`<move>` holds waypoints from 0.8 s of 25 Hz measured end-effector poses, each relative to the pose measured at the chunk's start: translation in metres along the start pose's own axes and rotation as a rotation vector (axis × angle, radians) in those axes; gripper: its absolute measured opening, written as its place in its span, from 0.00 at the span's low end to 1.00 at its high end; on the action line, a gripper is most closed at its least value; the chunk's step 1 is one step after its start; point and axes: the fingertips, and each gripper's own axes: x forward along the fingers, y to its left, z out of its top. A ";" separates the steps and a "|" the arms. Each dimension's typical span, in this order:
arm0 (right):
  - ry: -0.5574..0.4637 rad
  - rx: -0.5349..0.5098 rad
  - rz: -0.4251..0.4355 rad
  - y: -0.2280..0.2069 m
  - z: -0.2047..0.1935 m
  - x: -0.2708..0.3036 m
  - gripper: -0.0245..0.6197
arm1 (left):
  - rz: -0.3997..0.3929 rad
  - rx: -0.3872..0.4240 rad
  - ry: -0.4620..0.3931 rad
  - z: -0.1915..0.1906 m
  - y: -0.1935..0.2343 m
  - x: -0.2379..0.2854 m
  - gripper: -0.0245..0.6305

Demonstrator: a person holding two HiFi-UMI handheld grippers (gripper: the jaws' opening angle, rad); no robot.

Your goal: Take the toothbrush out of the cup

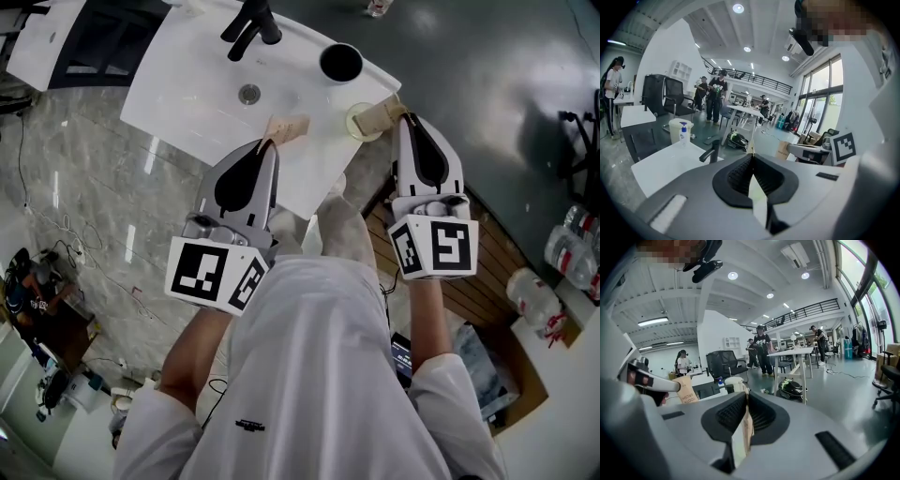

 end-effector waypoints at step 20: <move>0.093 0.096 -0.036 -0.018 -0.073 0.020 0.06 | -0.008 -0.012 0.046 -0.023 0.006 0.022 0.04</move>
